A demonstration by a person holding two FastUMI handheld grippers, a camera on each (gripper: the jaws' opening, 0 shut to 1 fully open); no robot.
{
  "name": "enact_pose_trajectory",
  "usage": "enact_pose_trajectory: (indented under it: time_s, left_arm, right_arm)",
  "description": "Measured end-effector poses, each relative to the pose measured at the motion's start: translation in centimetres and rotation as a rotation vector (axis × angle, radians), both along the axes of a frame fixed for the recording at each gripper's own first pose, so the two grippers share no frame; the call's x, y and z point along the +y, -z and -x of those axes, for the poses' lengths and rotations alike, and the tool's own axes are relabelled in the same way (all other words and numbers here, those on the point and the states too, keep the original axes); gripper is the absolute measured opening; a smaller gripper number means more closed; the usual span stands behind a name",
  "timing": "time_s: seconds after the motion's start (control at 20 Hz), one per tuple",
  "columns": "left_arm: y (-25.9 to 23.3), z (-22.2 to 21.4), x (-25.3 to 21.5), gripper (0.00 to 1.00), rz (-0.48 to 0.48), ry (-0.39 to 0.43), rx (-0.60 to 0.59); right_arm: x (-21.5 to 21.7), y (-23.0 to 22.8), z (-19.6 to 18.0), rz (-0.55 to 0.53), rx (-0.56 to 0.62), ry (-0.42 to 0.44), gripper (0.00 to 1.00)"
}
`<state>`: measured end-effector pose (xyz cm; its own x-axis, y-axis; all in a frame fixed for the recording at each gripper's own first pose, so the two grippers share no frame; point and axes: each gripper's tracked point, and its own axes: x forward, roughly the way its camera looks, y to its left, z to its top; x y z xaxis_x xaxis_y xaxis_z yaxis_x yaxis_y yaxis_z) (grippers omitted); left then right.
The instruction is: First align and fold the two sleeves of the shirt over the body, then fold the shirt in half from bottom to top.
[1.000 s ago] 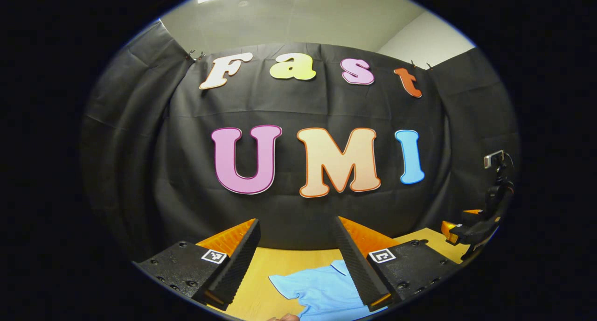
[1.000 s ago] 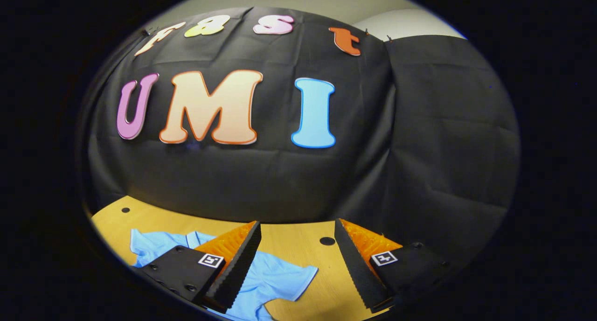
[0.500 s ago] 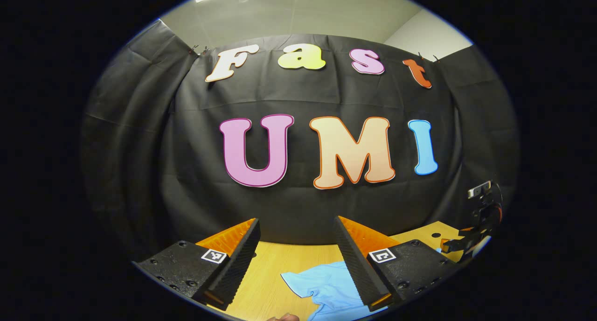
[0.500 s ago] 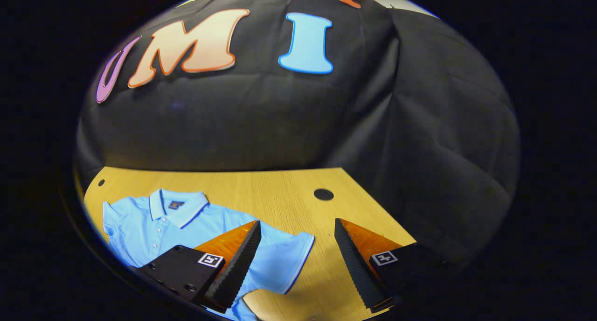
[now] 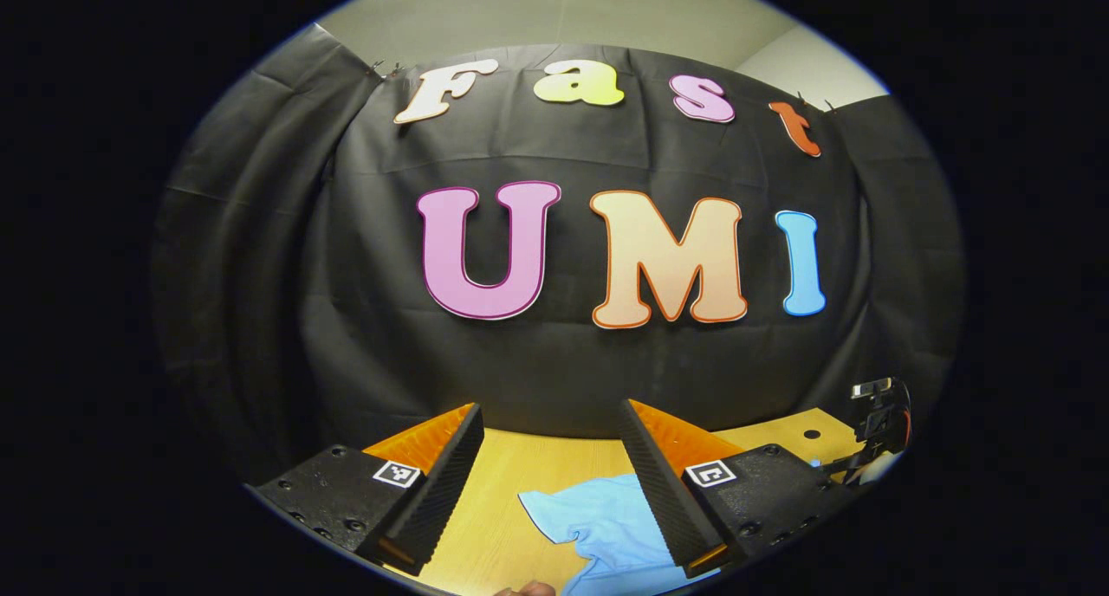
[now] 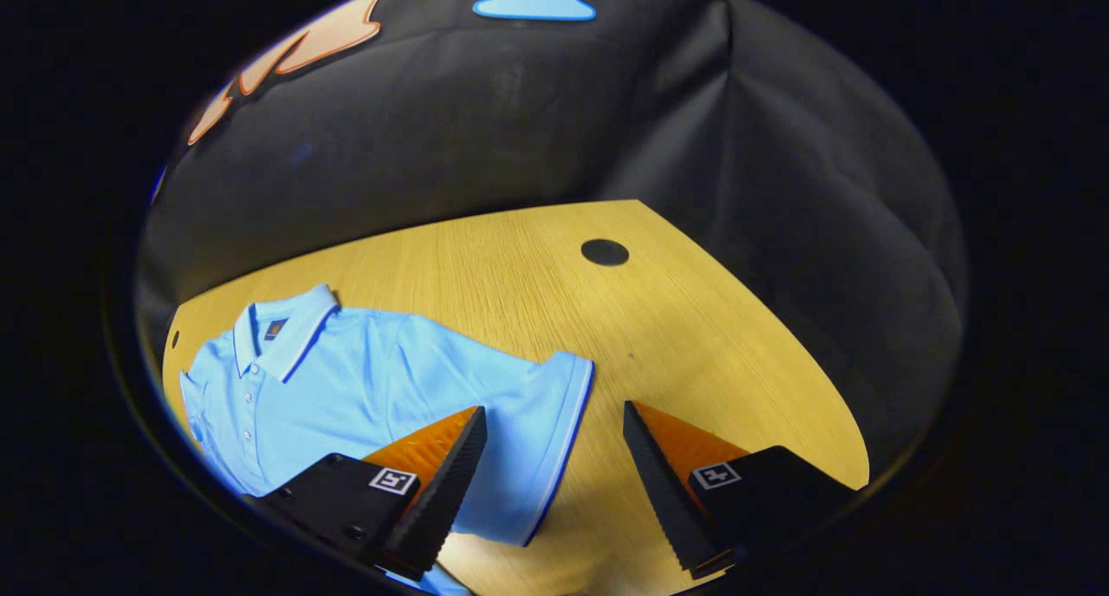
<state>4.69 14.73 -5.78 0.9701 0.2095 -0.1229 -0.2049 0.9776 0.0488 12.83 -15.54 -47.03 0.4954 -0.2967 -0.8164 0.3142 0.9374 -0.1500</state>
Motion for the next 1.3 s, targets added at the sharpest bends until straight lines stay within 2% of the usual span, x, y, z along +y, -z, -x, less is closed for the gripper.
enact_pose_trajectory:
  time_s: [0.05, 0.25, 0.55, 0.7, 0.8, 0.85, 1.05, 1.3]
  left_arm:
    - [0.1, 0.0, 0.2, 0.95, 0.000, -0.004, 0.001]
    - [0.3, 0.0, 0.3, 0.94, 0.007, -0.015, 0.007]
    - [0.6, 0.0, 0.4, 0.95, 0.014, -0.021, 0.016]
    - [0.4, 0.3, 0.5, 0.95, 0.004, -0.023, 0.012]
    - [0.0, 0.3, 0.5, 0.95, -0.003, -0.023, 0.005]
    - [-0.1, 0.3, 0.5, 0.95, -0.004, -0.024, 0.002]
    - [0.2, 0.4, 0.7, 0.95, 0.012, -0.031, 0.006]
    - [0.3, 0.7, 1.4, 0.95, 0.007, -0.037, 0.007]
  right_arm:
    - [0.3, 0.5, 0.5, -0.024, 0.030, -0.001, 0.99]
    - [0.6, 0.5, -0.2, -0.074, 0.007, 0.016, 0.94]
    - [1.8, -0.1, -0.4, -0.152, -0.001, 0.000, 0.08]
    - [2.1, -0.3, -0.4, -0.218, 0.006, 0.031, 0.02]
    - [3.3, -2.1, -2.1, -0.258, -0.068, 0.031, 0.00]
    - [4.5, -3.1, -2.9, -0.294, -0.102, 0.022, 0.03]
    - [9.4, -5.0, -4.1, -0.403, -0.137, -0.015, 0.02]
    - [16.7, -4.7, -3.6, -0.529, -0.142, -0.085, 0.02]
